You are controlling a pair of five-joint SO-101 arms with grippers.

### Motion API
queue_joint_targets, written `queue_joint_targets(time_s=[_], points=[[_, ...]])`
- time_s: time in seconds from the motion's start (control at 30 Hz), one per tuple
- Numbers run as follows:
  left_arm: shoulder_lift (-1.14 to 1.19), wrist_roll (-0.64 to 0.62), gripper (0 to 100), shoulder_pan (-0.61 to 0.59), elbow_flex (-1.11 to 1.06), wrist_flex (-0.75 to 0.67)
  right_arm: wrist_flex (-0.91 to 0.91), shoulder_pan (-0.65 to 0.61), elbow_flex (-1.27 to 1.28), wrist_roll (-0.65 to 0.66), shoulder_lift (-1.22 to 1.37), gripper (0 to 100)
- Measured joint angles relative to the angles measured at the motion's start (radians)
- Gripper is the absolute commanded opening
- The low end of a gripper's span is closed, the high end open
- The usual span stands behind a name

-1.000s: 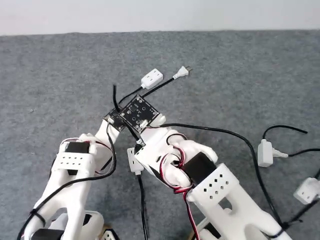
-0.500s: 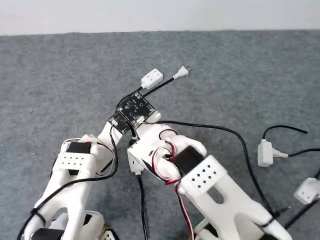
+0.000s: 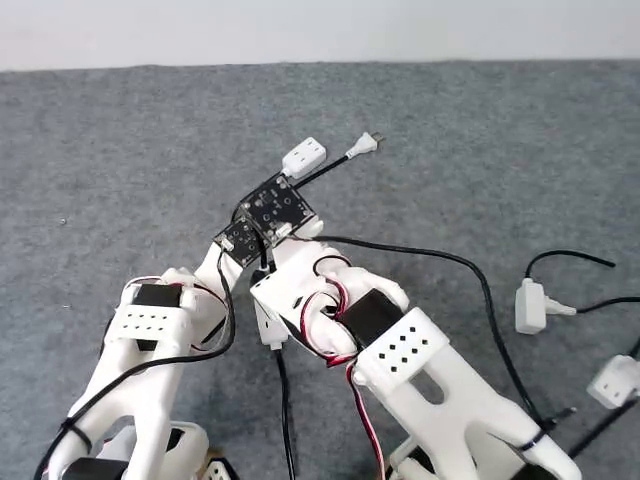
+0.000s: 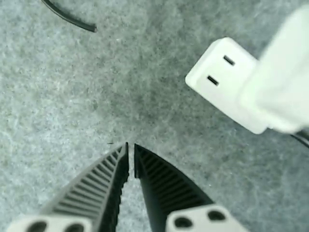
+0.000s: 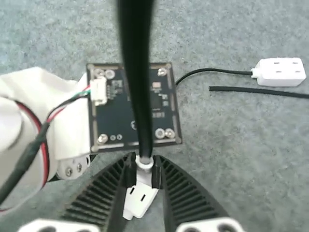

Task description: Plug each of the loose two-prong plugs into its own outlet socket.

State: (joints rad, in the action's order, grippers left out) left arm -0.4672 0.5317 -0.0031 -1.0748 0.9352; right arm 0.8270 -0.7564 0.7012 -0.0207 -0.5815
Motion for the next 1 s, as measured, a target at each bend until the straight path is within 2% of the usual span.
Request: queue_joint_targets(time_s=[0.3, 1.0], points=[[-0.138, -0.213, 2, -0.158, -0.035, -0.132, -0.130, 0.048, 0.110, -0.078, 0.005, 0.8], [-0.164, -0.224, 2, -0.173, -0.055, -0.160, -0.209, 0.048, 0.127, -0.078, 0.152, 0.8]])
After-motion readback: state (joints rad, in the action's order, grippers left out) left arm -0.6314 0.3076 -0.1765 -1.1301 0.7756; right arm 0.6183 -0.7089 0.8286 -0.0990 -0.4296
